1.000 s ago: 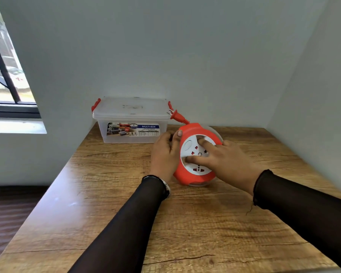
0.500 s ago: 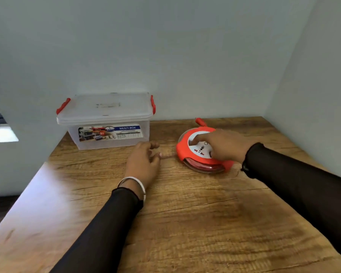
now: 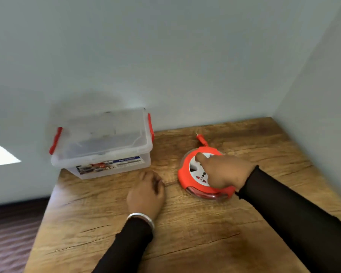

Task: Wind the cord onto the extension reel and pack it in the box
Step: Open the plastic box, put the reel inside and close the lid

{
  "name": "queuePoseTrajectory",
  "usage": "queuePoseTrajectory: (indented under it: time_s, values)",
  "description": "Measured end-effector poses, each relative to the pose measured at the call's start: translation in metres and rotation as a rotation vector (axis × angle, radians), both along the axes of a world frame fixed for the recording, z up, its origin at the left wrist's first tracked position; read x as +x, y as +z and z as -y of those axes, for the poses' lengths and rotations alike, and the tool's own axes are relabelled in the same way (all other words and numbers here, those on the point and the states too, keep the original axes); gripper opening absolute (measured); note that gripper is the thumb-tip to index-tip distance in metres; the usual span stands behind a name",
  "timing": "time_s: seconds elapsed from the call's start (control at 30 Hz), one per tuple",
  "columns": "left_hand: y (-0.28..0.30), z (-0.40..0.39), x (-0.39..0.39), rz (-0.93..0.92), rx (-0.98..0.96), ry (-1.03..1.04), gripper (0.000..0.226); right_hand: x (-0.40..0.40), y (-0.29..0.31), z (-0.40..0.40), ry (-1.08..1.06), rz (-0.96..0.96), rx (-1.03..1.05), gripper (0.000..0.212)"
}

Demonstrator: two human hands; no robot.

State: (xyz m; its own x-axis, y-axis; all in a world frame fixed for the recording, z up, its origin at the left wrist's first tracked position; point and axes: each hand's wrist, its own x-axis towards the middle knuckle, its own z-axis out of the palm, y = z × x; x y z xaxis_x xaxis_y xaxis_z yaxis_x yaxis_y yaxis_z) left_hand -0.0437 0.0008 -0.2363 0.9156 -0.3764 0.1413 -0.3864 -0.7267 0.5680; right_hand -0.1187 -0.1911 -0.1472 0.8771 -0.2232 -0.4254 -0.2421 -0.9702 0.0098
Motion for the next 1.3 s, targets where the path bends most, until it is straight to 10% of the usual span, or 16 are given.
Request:
queuePoseTrajectory:
  time_s: [0.2,0.43,0.67,0.87,1.3]
  values:
    - [0.039,-0.008,0.013,-0.176,0.062,-0.192,0.010,0.036,0.036,-0.024,0.016,0.046,0.202,0.053]
    - [0.097,-0.049,0.075,0.344,-0.136,0.105,0.015,0.108,0.032,-0.073,-0.090,0.520,0.518,0.062]
    - [0.091,-0.094,0.124,-0.043,0.277,0.214,0.059,0.138,-0.002,-0.098,-0.288,0.574,0.549,0.062]
    - [0.091,-0.129,0.073,0.093,0.406,0.120,0.060,0.083,-0.007,-0.117,-0.277,0.603,0.487,0.065]
    - [0.087,-0.209,-0.007,-0.188,0.140,0.238,0.037,-0.055,-0.007,-0.176,-0.546,0.816,0.454,0.032]
